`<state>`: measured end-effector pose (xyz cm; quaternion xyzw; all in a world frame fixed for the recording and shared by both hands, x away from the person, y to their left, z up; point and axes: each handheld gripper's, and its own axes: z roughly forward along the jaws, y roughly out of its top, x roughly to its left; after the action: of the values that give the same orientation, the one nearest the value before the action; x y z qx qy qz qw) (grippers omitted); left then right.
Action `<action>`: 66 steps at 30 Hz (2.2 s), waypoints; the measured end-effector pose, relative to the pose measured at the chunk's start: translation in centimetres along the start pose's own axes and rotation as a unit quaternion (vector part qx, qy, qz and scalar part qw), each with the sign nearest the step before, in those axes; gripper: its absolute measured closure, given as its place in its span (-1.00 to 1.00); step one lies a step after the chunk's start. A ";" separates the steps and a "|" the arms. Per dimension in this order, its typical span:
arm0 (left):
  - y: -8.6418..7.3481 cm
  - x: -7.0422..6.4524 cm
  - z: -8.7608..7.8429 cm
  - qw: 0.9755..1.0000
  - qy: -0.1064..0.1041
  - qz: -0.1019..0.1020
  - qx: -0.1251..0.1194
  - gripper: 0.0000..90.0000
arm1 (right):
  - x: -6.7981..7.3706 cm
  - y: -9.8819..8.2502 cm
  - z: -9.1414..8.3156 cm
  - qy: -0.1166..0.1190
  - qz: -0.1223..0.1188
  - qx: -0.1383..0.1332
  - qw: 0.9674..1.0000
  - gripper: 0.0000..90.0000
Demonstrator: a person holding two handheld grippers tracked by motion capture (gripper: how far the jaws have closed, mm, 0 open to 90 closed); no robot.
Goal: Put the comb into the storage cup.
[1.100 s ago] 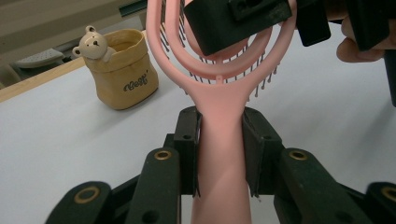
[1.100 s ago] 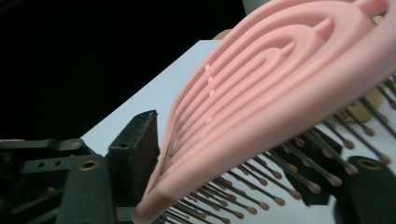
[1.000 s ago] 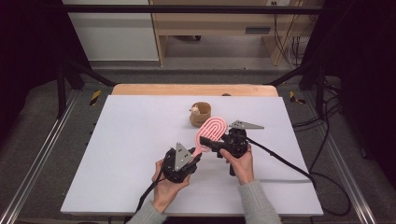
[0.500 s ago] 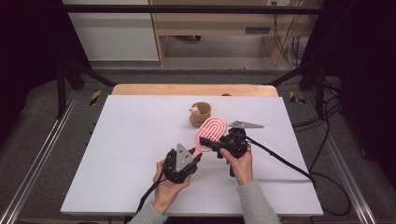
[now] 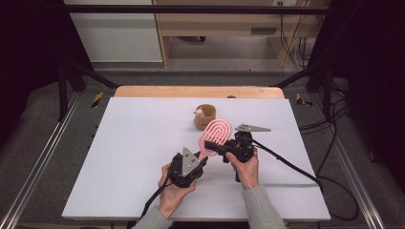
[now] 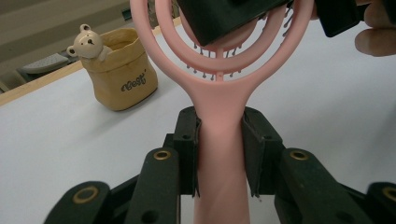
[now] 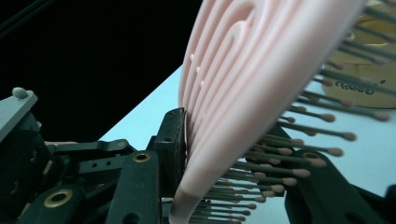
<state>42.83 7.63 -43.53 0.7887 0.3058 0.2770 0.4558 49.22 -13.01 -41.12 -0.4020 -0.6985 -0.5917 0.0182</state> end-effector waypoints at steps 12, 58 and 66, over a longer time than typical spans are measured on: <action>0.1 -0.1 0.1 1.000 -0.004 0.000 -0.003 0.53 | 0.3 0.1 -0.4 0.011 -0.003 -0.003 1.000 0.38; 1.8 3.7 -1.5 0.994 -0.102 -0.038 -0.029 -0.50 | 0.5 1.1 -2.1 -0.035 -0.039 -0.033 0.998 0.40; 2.0 5.5 -2.6 0.990 -0.126 -0.052 -0.032 -0.75 | 0.4 1.4 -2.4 -0.042 -0.044 -0.038 0.997 0.40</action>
<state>45.09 12.33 -39.80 0.7853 0.2775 0.1604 0.5297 48.68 -14.82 -39.06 -0.3956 -0.6929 -0.6006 -0.0520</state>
